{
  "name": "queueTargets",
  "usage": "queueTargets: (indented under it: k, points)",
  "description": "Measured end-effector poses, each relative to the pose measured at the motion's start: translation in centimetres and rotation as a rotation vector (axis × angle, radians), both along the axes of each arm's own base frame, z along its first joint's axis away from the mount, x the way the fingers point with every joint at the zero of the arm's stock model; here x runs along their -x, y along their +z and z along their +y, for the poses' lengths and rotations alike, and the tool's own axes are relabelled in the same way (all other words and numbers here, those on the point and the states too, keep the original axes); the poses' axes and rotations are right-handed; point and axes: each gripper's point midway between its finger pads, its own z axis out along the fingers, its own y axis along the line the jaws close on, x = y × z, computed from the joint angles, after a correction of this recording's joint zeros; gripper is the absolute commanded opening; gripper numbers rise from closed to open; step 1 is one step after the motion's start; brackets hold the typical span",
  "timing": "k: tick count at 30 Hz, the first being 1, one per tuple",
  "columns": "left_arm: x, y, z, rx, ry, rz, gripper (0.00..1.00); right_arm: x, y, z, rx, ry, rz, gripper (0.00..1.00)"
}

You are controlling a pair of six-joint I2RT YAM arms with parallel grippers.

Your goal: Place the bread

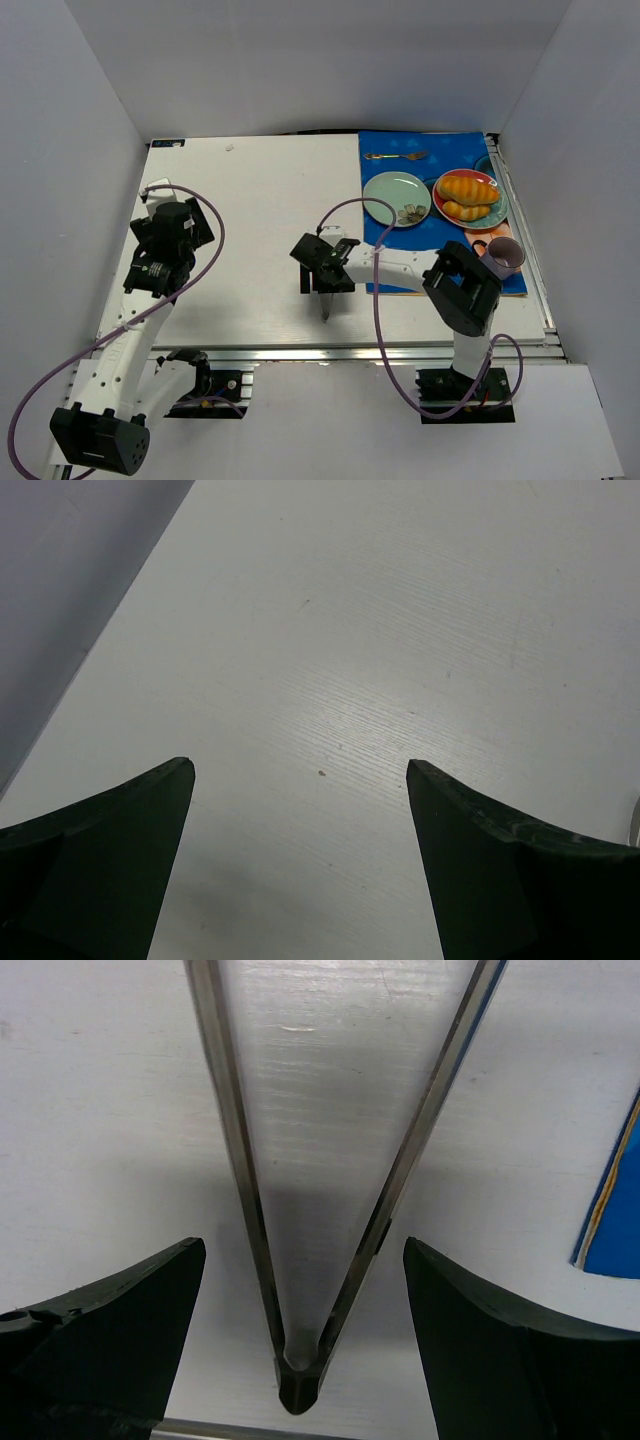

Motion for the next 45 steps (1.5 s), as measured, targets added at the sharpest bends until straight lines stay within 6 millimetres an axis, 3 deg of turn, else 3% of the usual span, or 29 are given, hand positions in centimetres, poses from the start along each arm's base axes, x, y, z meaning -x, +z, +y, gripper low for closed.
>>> queueTargets:
  k: [7,16,20,28,32,39,45]
  points:
    - [0.2,-0.3,0.0,-0.003,0.000,0.013,0.98,-0.6,-1.6,0.0,0.050,-0.014,-0.003,0.79]
    - [0.2,-0.3,0.1,-0.006,-0.001,0.015,0.98,-0.8,-1.7,-0.3,0.068,-0.020,-0.010,0.62]
    - [0.2,-0.3,0.1,-0.010,-0.001,0.016,0.98,-0.8,-1.7,-0.3,0.070,-0.020,-0.012,0.46]
    - [0.1,-0.5,0.4,-0.028,0.010,0.031,0.98,-0.8,-1.0,-0.9,0.094,-0.018,-0.017,0.46]
    - [0.0,-0.9,0.4,-0.035,0.007,0.047,0.98,-1.8,2.5,-1.4,0.122,0.004,-0.077,0.46]
    - [-0.3,-1.2,0.3,-0.040,0.004,0.060,0.98,-4.4,14.8,-1.0,0.040,0.055,-0.293,0.46]
    - [-0.6,-1.7,0.2,-0.045,-0.001,0.078,0.98,-5.0,22.3,-3.0,0.025,0.076,-0.411,0.46]
